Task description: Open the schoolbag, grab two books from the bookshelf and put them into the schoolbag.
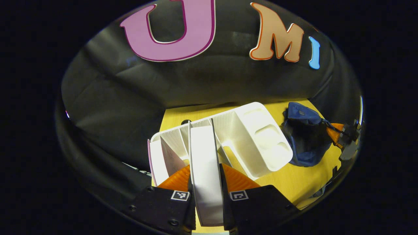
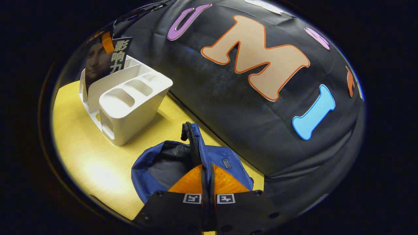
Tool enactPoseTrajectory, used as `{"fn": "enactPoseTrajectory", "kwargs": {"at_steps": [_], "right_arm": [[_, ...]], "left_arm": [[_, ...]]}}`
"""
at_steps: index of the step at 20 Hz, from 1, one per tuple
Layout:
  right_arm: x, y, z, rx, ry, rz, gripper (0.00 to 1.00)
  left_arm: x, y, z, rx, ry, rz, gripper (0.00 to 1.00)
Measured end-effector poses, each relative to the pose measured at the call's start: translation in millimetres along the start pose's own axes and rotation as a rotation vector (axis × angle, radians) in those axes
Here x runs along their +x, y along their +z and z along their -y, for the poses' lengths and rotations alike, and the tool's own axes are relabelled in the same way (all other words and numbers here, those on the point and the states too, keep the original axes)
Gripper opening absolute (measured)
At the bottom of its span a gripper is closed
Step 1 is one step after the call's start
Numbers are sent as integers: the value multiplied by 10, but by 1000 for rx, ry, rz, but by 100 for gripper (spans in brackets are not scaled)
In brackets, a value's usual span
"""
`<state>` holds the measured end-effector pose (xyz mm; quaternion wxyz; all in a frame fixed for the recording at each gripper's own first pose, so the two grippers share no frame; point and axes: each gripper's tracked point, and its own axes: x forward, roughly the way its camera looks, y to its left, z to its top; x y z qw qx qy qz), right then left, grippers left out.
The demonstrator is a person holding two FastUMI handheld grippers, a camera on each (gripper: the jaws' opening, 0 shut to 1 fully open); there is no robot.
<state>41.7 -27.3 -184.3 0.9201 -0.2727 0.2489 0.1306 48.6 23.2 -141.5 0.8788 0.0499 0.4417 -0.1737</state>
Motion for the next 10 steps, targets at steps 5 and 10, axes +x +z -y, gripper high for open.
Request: {"fn": "enactPoseTrajectory", "kwargs": {"at_steps": [5, 10], "right_arm": [[-4, 9, 5, 0, 2, 5, 3], [1, 1, 45, 5, -4, 9, 3]], "left_arm": [[-240, 105, -19, 1, 25, 63, 28], [-531, 224, -66, -19, 50, 120, 27]]}}
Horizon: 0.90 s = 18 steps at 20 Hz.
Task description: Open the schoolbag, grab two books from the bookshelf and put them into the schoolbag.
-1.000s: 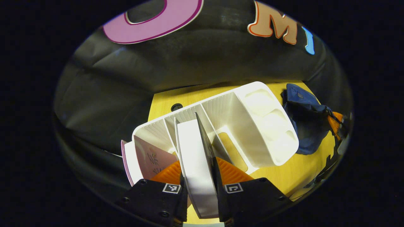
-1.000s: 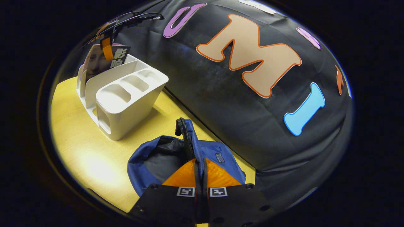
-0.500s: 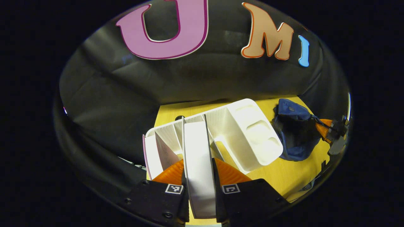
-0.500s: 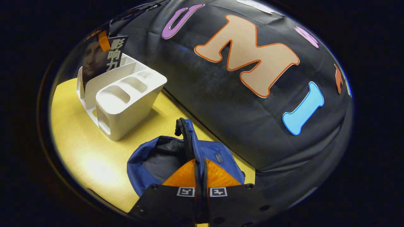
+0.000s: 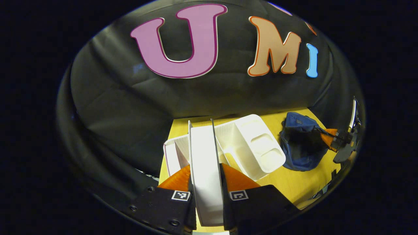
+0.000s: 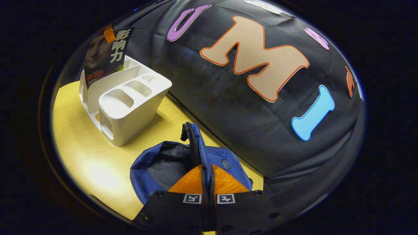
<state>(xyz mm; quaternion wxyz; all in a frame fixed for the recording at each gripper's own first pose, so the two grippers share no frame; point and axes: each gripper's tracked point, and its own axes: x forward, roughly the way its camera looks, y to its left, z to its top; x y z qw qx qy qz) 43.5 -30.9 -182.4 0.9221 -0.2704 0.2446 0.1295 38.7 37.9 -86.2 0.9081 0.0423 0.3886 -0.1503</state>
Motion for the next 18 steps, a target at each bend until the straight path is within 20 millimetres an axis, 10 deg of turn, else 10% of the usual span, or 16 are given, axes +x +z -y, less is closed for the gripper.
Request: {"fn": "enactPoseTrajectory", "kwargs": {"at_steps": [7, 18], "right_arm": [[22, 7, -4, -6, 15, -1, 3], [39, -17, -62, -25, 50, 6, 3]], "left_arm": [[-435, 430, 75, -6, 31, 163, 29], [-559, 339, 237, -94, 18, 192, 26]]}}
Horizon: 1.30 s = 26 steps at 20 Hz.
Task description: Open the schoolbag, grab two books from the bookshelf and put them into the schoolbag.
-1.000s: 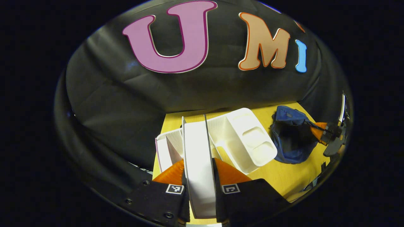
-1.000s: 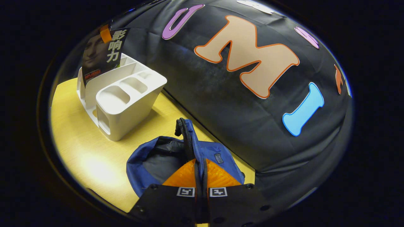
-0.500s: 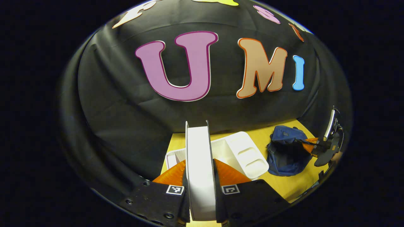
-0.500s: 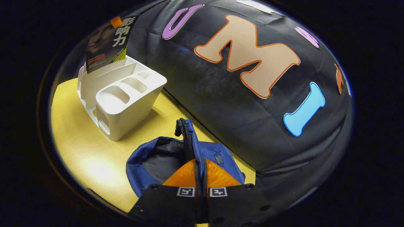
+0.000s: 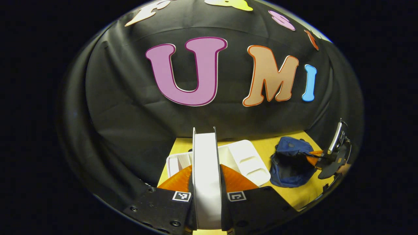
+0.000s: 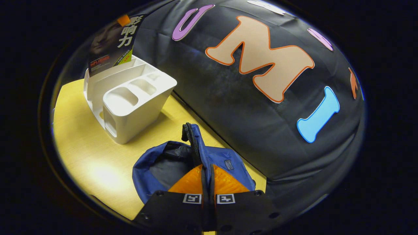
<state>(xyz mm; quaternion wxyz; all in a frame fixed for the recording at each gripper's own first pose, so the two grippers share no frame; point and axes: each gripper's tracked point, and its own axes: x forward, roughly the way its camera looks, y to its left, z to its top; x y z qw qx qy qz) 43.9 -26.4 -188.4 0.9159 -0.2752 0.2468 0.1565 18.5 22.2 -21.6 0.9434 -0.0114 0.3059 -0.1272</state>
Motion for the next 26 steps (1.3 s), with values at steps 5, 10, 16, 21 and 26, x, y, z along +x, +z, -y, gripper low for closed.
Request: {"fn": "enactPoseTrajectory", "kwargs": {"at_steps": [5, 10, 16, 21, 26], "right_arm": [[-7, -5, 6, 1, 4, 5, 3], [-12, -10, 16, 10, 8, 7, 3], [-36, -14, 5, 6, 20, 12, 2], [-42, -7, 1, 19, 44, 9, 2], [-57, -5, 14, 21, 56, 12, 3]], "left_arm": [[-104, 97, 130, 16, -15, 37, 24], [-181, 85, 402, -52, -91, 62, 24], [-153, -86, 882, -237, -249, 43, 24], [-133, -274, 1276, -331, -348, -1, 24], [18, -462, 1704, -402, -416, -21, 24]]}}
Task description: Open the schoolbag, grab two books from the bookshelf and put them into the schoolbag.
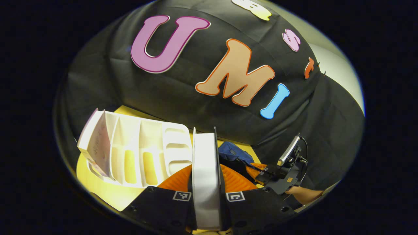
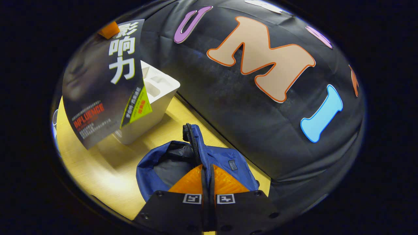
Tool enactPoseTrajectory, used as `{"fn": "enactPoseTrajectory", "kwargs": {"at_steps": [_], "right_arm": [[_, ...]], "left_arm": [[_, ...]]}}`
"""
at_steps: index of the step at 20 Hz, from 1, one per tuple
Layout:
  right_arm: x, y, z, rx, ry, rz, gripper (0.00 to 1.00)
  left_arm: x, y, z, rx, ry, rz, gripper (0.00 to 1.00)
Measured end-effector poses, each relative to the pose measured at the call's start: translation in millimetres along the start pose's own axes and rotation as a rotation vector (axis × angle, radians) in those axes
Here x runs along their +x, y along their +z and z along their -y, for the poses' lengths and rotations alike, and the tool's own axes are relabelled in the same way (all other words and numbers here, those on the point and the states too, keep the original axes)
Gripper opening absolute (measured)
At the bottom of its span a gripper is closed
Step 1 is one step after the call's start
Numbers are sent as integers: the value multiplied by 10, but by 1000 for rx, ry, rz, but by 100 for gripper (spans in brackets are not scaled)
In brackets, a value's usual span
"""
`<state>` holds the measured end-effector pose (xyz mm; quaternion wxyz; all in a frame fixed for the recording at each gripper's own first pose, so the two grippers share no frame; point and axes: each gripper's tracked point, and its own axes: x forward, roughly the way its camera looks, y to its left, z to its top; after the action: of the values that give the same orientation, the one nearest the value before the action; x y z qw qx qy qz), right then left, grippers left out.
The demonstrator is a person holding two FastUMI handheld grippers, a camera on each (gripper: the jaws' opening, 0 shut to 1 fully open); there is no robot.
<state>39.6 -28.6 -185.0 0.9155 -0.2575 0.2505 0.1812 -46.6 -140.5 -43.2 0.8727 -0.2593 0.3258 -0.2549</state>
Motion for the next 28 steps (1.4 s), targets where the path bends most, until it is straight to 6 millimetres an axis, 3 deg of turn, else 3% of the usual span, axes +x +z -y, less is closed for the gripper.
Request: {"fn": "enactPoseTrajectory", "kwargs": {"at_steps": [9, 14, 28], "right_arm": [[-24, -9, 64, 85, 23, 1, 2], [7, -4, 90, 129, 54, -1, 3], [18, 194, 81, 268, 123, 38, 2]], "left_arm": [[736, -491, 358, -151, -53, 19, 26], [1107, -701, 447, -232, -48, 30, 24], [1872, -1142, 514, -423, -17, 174, 24]]}}
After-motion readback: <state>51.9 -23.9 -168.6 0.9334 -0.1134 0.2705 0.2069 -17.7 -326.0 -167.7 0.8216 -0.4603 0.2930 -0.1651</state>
